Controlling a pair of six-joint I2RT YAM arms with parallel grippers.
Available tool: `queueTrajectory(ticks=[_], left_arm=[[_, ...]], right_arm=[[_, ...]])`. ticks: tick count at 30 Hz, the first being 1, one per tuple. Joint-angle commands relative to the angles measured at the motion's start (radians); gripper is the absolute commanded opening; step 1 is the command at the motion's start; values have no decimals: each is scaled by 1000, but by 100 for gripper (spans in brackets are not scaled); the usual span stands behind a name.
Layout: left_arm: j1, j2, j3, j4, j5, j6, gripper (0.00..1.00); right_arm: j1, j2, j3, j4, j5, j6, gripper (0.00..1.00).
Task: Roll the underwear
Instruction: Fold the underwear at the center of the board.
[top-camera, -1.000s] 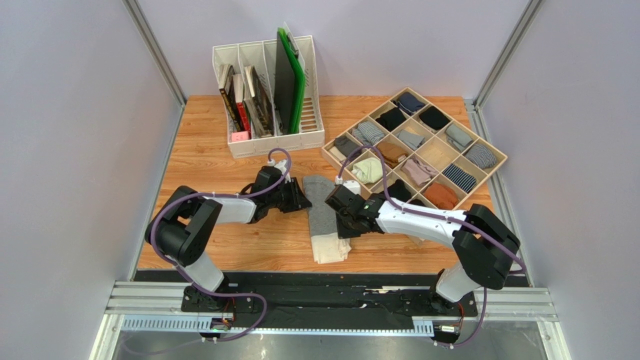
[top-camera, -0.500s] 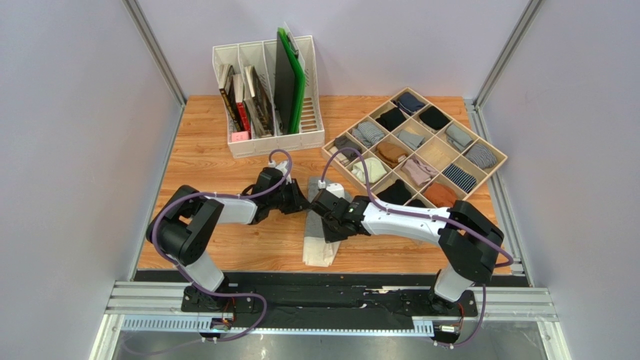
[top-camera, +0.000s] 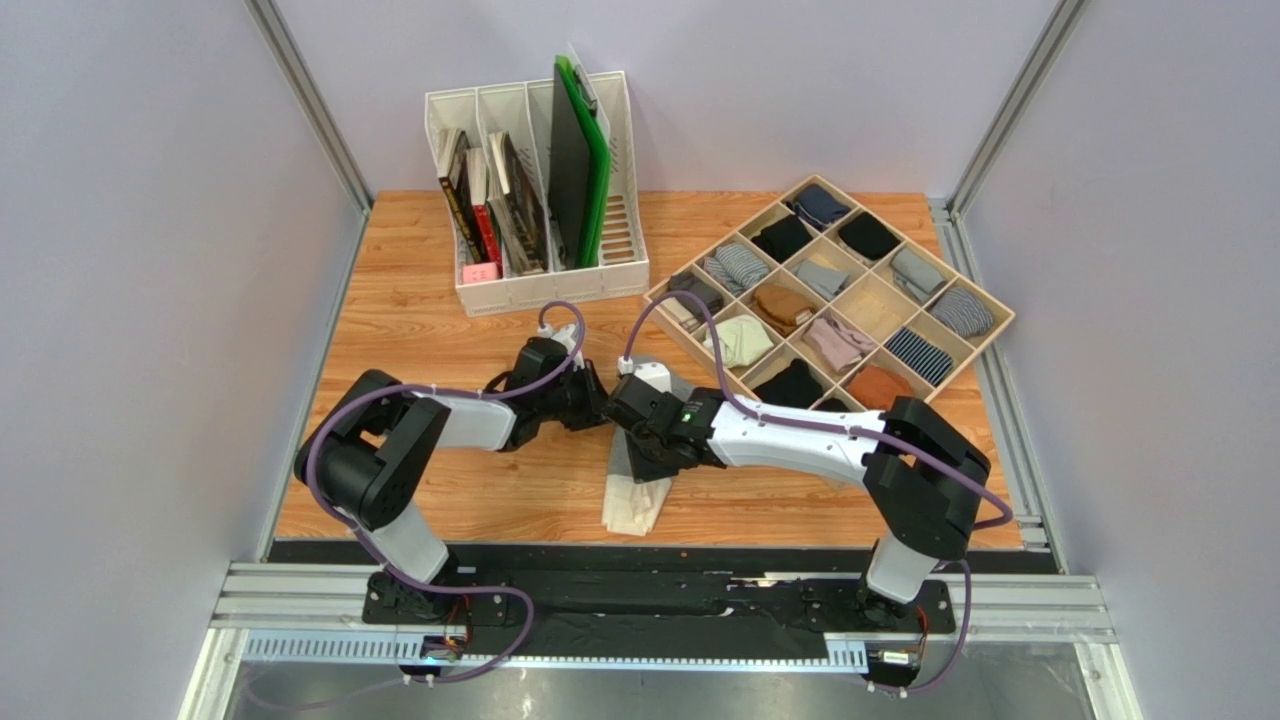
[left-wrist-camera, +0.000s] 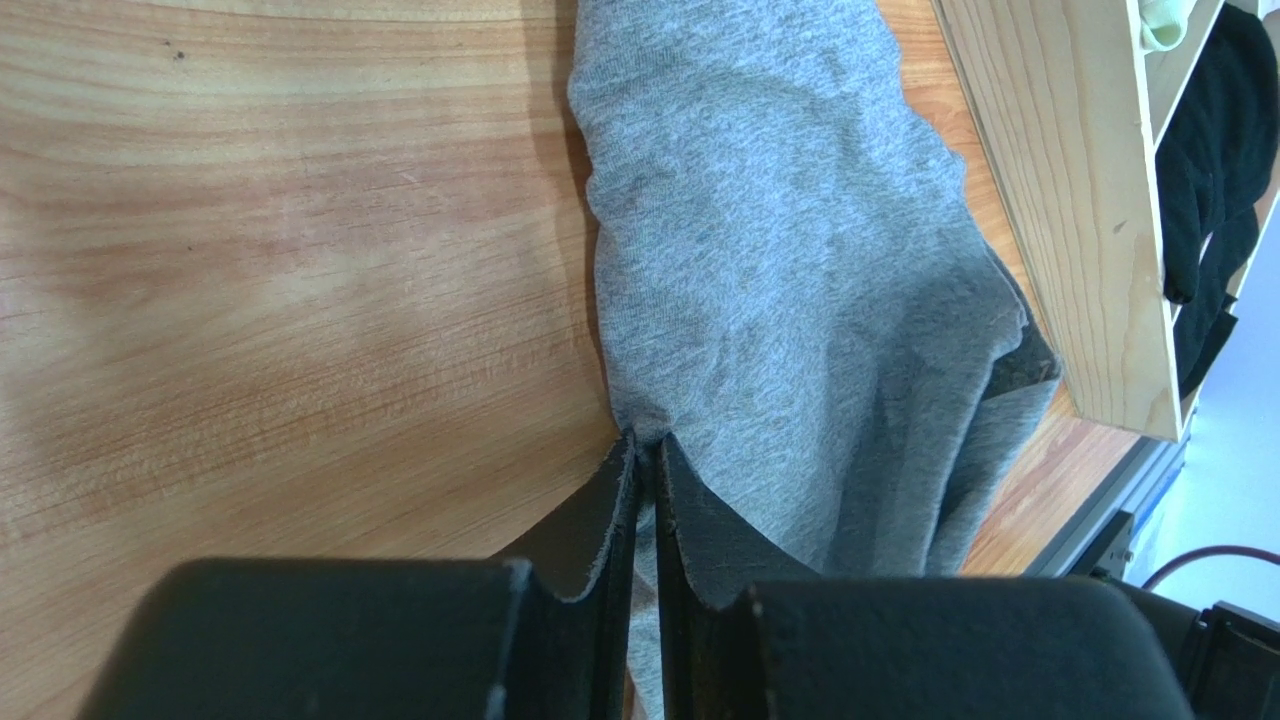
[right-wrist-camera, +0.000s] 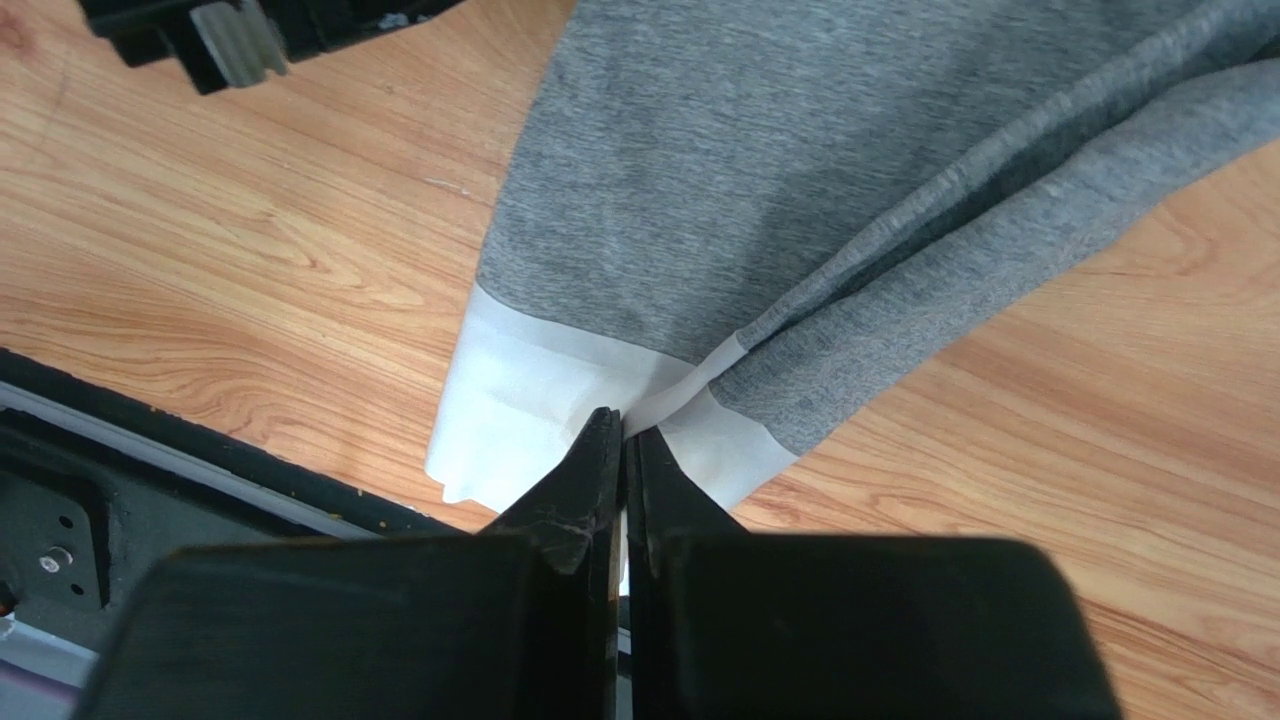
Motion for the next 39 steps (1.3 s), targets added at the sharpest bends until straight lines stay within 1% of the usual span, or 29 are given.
queueTrajectory(ticks=[1,14,37,38,39], left_arm=[[-9,14,-14,16,-4,-2,13],[-9,17,-15,17,-7,-8,12],[-16,0,-23,14,-10,-11,11],[-16,0,-21,13,-10,-11,11],[-16,2,-20,13,-10,-11,11]], right_arm=[[19,24,54,35,-17,-14,0],[65,70,114,49,-54,-23,0],[68,159,206,40,-80,-20,0],[66,164,209,38,-88,-21,0],[66,164,214,41,-91,-23,3]])
